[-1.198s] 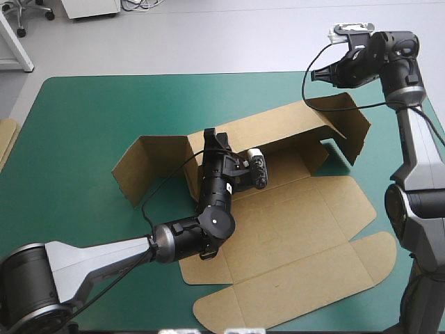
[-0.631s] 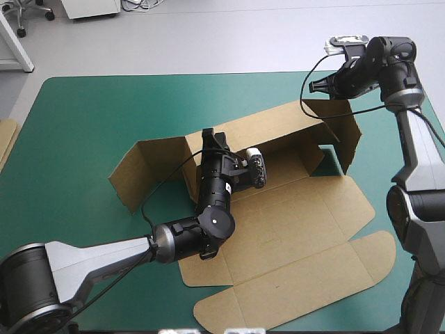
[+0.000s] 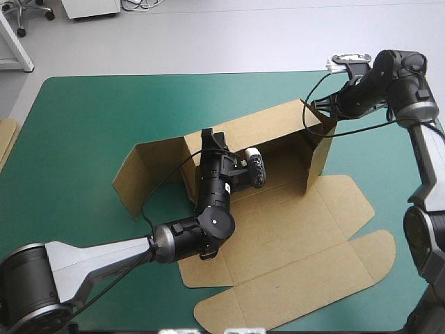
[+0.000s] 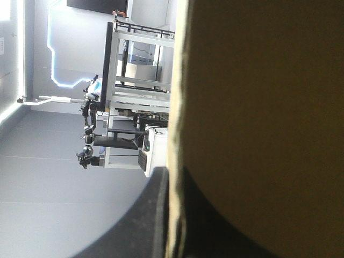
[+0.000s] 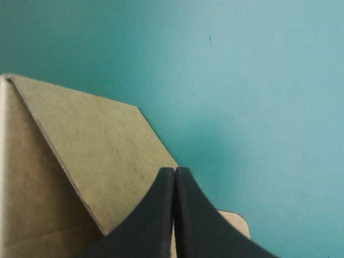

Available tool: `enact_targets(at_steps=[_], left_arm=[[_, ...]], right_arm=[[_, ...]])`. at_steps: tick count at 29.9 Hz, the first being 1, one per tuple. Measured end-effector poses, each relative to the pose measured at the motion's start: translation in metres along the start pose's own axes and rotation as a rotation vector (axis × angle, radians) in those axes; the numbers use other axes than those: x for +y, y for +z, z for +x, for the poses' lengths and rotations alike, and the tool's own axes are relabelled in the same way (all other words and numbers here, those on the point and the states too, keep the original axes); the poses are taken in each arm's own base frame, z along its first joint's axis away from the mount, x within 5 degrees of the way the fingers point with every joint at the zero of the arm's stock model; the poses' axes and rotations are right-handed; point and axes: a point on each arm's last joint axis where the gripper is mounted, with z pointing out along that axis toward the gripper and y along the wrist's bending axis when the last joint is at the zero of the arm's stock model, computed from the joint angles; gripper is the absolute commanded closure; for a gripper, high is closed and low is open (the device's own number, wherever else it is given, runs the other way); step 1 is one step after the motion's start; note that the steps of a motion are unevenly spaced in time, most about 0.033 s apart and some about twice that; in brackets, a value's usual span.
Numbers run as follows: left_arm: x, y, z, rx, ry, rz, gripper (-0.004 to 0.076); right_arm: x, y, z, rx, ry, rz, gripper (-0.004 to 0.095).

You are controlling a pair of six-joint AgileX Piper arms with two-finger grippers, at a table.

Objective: Fold the box

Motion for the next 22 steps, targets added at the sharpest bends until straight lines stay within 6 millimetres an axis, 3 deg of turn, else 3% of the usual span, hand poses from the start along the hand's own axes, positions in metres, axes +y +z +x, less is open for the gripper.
enact_targets(at_steps=[8,22], left_arm=[[0.0,0.0,0.0,0.005,-0.002,-0.003,0.0734],[0.0,0.0,0.001,0.014,-0.004,-0.006,0.0734]], right_arm=[[0.004,-0.012,0.024,0.031,-0.066,-0.009,0.0927],[0.005,0.015,0.055,0.065,-0.176,-0.069,0.0916]])
